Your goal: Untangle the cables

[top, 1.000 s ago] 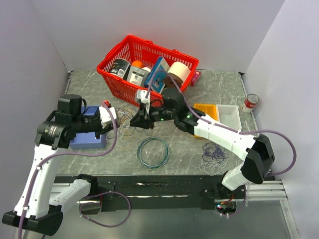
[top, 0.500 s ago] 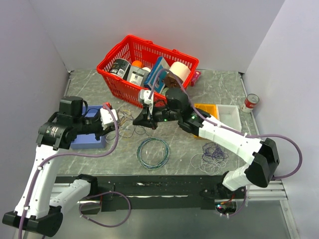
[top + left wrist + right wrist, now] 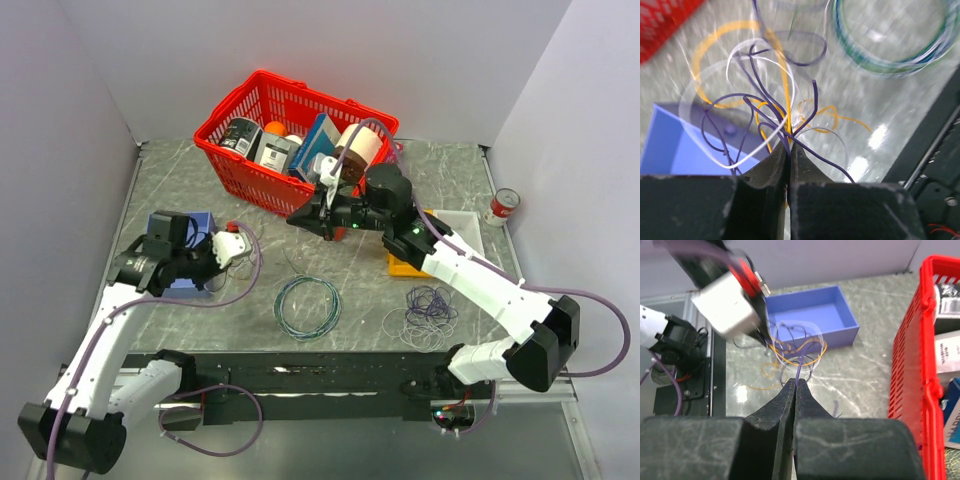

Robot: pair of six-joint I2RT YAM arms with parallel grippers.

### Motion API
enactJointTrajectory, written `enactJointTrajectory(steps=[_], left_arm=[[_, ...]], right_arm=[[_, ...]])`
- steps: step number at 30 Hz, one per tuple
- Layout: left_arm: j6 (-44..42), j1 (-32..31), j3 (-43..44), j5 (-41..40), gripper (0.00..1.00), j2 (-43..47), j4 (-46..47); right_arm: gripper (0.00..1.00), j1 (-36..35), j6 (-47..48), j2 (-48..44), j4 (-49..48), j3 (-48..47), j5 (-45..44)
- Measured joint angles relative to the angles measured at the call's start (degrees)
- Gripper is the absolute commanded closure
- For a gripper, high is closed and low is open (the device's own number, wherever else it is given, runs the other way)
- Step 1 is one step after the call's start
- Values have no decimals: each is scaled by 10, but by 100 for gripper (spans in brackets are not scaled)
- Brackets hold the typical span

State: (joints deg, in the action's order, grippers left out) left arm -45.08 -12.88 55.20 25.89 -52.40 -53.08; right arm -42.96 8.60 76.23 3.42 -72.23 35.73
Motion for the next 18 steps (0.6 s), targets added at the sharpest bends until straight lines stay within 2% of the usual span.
enactJointTrajectory(steps=[5, 11, 14, 18], left_arm=[[-9, 0, -40, -37, 88, -21, 42], [-24, -2, -70, -43, 79, -30, 76], [-30, -8, -76, -42, 67, -34, 80], [-42, -15, -77, -40, 37, -39, 80]], right_arm=[[100, -1, 0, -2, 14, -25, -38], [100, 17, 7, -16, 47, -104, -101], [100, 23, 16, -32, 52, -145, -123], [100, 24, 26, -47, 48, -195, -129]])
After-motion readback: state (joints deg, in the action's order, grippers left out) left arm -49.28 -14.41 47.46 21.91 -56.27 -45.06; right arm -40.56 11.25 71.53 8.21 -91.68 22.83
